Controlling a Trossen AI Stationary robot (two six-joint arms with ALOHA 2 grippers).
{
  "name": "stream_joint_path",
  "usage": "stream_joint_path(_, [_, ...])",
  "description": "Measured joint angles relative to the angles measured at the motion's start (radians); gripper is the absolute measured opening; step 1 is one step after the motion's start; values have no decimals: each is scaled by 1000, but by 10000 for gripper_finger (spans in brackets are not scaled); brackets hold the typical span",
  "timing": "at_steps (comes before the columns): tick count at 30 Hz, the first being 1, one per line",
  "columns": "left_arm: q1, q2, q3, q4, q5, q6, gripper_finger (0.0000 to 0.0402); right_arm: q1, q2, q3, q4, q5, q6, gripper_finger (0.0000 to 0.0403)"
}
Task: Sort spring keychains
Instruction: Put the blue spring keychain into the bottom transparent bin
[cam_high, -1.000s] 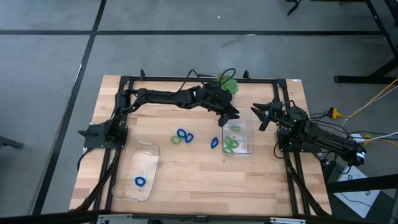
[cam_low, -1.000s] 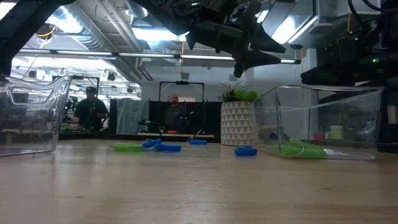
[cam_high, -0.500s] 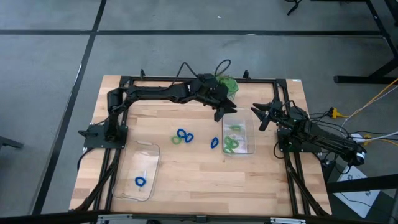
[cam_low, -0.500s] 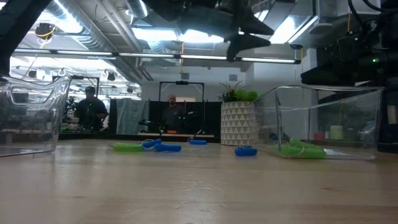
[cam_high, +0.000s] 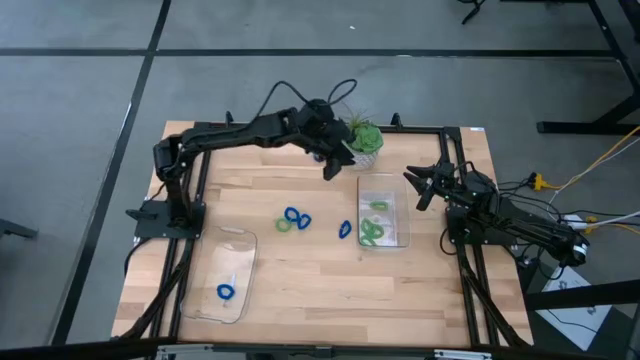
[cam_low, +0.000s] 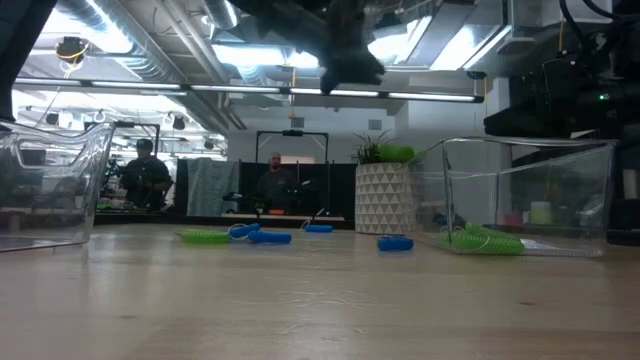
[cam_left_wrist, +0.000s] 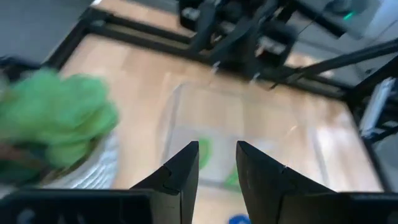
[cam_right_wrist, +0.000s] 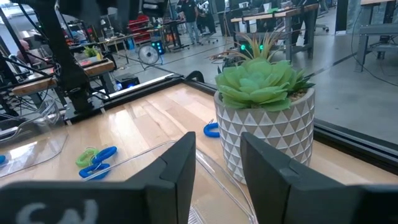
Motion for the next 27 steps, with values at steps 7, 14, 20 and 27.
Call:
stream_joint_path(7, [41,-43,0,-210,-154,99,95,0,0,0,0,0,0,126])
stream_joint_path(14, [63,-44,0,-336,-233,176,95,0,0,0,0,0,0,126])
stream_joint_path(20, [61,-43,0,-358,-284,211,93,0,0,0,0,0,0,126])
stream_joint_path(27, [50,-43,0,-451,-256,211,91,0,0,0,0,0,0,126])
